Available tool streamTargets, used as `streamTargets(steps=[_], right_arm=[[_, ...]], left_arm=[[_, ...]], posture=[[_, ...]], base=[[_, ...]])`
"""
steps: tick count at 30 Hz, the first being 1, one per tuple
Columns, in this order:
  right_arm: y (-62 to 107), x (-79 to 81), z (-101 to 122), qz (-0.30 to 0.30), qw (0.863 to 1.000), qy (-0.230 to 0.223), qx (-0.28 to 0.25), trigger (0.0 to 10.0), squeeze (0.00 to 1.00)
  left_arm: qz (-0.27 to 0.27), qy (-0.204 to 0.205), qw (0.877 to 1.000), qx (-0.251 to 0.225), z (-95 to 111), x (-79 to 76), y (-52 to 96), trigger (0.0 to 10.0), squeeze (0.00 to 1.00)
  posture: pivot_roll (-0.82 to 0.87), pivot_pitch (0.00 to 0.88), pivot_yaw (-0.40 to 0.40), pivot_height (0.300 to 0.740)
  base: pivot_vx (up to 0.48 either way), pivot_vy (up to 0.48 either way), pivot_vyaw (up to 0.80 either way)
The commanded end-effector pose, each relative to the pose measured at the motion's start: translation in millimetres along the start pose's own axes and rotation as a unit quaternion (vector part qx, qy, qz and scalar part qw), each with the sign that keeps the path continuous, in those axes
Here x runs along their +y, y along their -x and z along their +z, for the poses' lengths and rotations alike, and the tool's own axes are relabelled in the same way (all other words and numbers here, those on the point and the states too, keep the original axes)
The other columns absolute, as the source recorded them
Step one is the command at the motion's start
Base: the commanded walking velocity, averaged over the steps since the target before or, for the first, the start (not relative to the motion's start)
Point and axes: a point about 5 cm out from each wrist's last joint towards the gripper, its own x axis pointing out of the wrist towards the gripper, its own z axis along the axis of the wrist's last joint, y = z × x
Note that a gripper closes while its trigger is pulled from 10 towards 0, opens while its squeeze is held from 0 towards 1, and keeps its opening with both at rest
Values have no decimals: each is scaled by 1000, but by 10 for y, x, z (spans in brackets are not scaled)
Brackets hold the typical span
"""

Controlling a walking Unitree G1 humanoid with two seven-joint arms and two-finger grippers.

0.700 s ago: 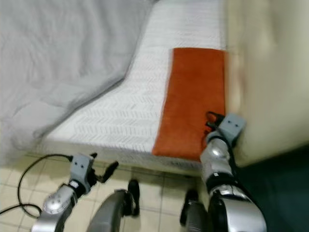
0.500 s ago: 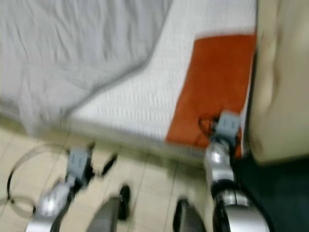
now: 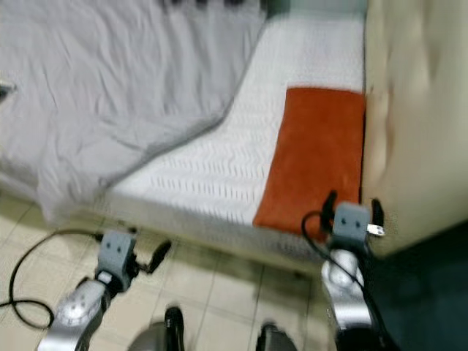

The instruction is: Clean up the room

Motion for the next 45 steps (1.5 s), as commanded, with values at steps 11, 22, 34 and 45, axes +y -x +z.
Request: streamTargets(steps=[11,22,34,45], right_arm=[[726,-190,-70,90,996,11,24,10000,1000],[1102,-71,-469,184,958,-111,188,10000,0],[1022,-19,-466,232,954,-58,182,10000,0],[697,107,-308,231,963,-56,125,10000,0]], left_arm=[[56,22,998,-7,-14,-36,43,10000,0],[25,9,999,-46,128,-166,-116,10000,0],[5,60,998,-15,-56,-129,-150,10000,0],[48,84,995,0,-149,-187,-119,10000,0]], posture=[[-29,0,5,740],[-54,0,2,740],[-35,0,-38,740],[-7,0,-54,740]], base=[[0,0,0],[0,272,0],[0,428,-67],[0,441,-800]])
